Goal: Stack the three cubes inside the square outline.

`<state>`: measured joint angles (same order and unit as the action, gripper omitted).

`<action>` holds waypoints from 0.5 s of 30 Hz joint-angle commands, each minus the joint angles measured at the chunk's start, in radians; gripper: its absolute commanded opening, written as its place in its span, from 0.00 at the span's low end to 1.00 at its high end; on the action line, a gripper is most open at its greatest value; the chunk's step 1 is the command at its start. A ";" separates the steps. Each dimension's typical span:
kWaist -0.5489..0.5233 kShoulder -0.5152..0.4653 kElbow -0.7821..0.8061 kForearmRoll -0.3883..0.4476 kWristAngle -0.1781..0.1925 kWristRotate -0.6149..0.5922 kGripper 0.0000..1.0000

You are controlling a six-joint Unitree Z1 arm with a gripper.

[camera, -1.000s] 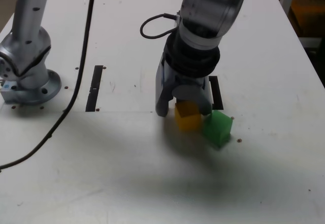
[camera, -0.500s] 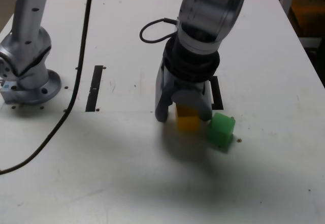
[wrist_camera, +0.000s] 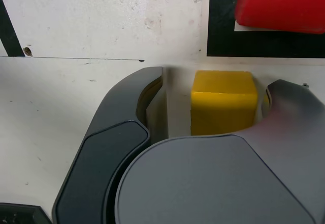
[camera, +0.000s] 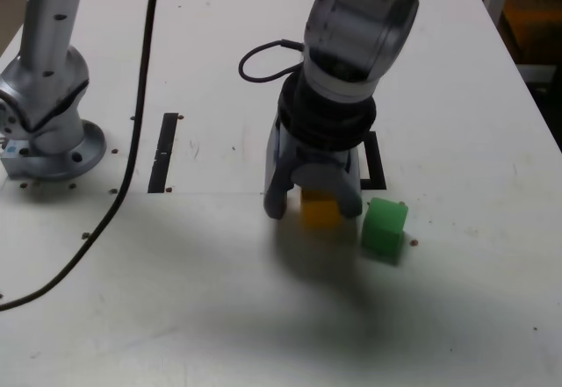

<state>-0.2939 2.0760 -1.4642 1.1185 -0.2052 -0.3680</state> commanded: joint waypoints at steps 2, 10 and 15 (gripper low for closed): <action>-0.002 0.003 0.010 -0.010 -0.010 0.008 0.67; -0.002 0.005 0.015 -0.025 -0.011 0.012 0.55; -0.002 0.003 0.017 -0.055 0.003 0.012 0.40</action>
<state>-0.2939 2.0765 -1.4476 1.0671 -0.2048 -0.3571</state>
